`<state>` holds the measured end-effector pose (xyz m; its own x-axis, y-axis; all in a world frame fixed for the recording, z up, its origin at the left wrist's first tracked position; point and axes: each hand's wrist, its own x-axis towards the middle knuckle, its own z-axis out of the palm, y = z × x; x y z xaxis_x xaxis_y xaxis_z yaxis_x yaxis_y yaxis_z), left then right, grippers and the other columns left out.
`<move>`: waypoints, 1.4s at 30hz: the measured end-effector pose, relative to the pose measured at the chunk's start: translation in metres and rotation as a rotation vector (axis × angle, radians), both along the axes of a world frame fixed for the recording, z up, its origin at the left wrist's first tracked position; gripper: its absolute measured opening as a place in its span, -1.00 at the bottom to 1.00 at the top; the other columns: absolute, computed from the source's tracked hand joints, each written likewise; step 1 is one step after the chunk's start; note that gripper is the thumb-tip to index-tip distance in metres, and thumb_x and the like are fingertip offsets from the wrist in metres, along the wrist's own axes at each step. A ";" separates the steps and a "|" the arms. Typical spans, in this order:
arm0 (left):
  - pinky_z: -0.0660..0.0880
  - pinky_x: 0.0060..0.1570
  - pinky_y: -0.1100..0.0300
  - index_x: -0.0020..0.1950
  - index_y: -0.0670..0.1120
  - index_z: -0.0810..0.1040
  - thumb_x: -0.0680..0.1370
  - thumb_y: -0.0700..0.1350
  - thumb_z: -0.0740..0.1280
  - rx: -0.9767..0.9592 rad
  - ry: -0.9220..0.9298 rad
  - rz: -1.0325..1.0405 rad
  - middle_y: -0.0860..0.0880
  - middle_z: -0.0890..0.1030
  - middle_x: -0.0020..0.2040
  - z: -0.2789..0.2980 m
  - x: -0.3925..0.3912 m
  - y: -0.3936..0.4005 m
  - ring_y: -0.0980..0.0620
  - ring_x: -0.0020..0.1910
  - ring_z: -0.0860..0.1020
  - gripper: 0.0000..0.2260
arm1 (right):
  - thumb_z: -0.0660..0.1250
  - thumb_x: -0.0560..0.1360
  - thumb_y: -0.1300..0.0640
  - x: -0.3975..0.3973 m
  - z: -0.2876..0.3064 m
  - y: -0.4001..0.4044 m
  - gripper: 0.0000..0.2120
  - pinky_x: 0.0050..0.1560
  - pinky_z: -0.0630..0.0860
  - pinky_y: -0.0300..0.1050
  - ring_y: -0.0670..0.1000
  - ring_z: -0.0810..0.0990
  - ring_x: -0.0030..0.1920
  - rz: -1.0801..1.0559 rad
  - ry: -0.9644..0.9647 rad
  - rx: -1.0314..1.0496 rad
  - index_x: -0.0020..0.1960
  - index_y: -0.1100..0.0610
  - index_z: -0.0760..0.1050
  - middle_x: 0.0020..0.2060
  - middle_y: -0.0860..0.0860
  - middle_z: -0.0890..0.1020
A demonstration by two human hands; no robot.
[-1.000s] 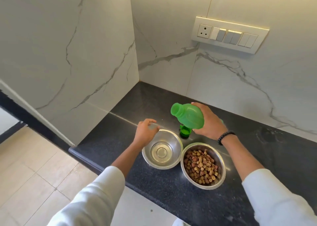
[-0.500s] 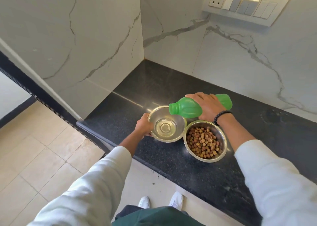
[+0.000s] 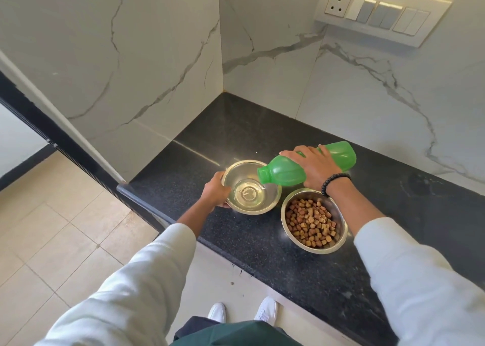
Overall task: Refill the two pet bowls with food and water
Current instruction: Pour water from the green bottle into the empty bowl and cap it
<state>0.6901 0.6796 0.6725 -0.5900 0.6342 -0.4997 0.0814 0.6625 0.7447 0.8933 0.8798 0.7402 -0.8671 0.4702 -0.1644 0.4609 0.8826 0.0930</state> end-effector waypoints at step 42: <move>0.48 -0.07 0.29 0.37 0.00 0.55 0.62 -0.15 0.30 0.148 0.297 -0.025 -0.10 0.53 0.35 0.002 -0.010 0.010 0.04 0.12 0.54 -0.69 | 0.55 0.34 0.14 -0.018 0.042 -0.014 -0.03 0.48 0.10 0.32 0.15 0.32 0.44 0.058 -0.055 0.234 0.53 -0.22 0.05 0.43 0.04 0.33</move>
<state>0.6797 0.6891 0.6741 -0.6793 0.7033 -0.2093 0.3245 0.5438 0.7739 0.8751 0.8657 0.7820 -0.8865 0.4506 -0.1049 0.3985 0.8589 0.3218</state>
